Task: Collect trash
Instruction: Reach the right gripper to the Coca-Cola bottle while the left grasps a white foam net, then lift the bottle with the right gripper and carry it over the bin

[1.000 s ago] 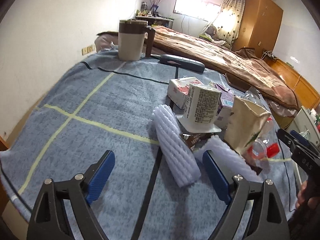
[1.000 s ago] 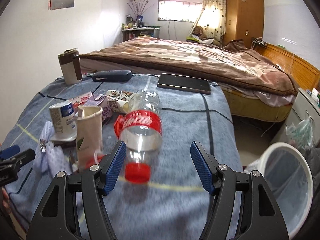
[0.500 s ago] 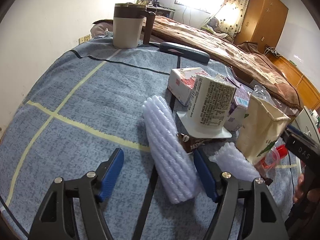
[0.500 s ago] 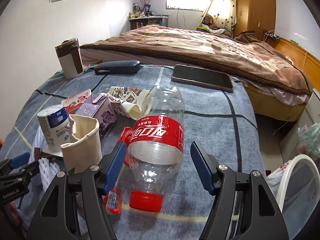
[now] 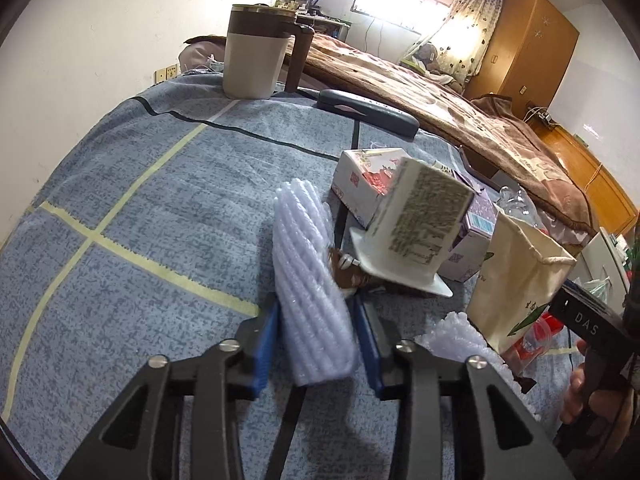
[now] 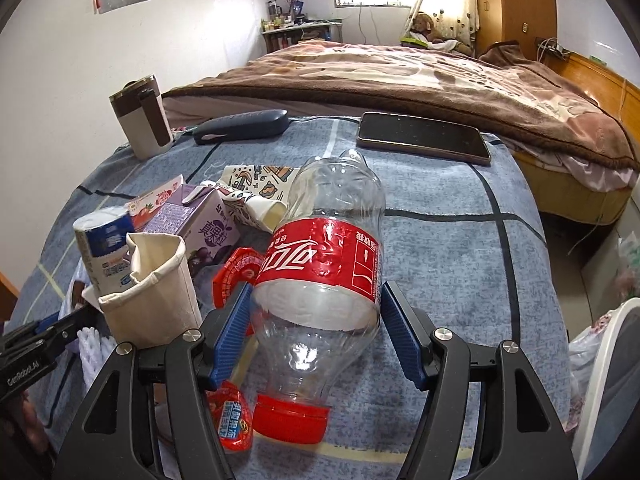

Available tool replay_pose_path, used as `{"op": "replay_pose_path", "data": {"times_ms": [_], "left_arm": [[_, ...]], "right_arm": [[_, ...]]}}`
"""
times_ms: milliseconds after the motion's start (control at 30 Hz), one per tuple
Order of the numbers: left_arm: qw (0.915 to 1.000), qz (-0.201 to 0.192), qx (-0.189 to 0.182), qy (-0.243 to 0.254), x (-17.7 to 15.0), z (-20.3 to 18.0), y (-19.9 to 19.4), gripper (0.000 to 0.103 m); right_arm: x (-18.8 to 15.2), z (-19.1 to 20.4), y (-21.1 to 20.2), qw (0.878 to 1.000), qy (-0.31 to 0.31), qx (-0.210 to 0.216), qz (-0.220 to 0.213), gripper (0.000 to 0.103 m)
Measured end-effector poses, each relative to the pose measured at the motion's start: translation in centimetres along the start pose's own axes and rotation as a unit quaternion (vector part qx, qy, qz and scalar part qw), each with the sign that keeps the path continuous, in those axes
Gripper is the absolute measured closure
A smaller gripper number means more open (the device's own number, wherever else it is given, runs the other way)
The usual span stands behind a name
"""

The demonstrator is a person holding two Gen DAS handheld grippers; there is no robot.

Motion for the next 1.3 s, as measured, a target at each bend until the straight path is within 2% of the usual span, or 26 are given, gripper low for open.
{"op": "replay_pose_path", "data": {"times_ms": [333,633,833,1000,1100,1300], "left_arm": [[0.9997,-0.022,0.0,0.015,-0.7,-0.5,-1.4,0.072],[0.9998,-0.015,0.002,0.011,-2.2,0.3,-2.1,0.072],[0.9996,-0.023,0.018,0.001,-3.0,1.4,-3.4,0.072],[0.9984,-0.037,0.042,0.012,-3.7,2.0,-5.2,0.072],[0.9993,-0.01,0.024,0.027,-4.6,2.0,-4.9,0.072],[0.9994,0.002,0.021,0.029,-7.2,2.1,-5.2,0.072]], "right_arm": [[-0.3,-0.4,-1.0,1.0,0.014,0.003,-0.021,0.037],[-0.6,-1.0,-1.8,0.999,0.025,0.008,-0.031,0.037],[-1.2,-1.3,-2.9,0.999,0.028,0.009,-0.041,0.037],[-1.7,-1.4,-4.1,0.998,0.031,0.011,-0.051,0.037],[-2.0,-1.5,-4.6,0.998,0.032,0.012,-0.054,0.037],[-2.8,-1.8,-5.3,0.998,0.034,0.017,-0.059,0.037]]}}
Point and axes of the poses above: each gripper's, at about its wrist camera, not at the fingertips, and y roughly the way its jaws point, z to its left, x to its top, the point moved 6 cm from there along y, roughly the way its jaws point, and after that the axes turned 13 degrees about z, right-handed, at the moved point
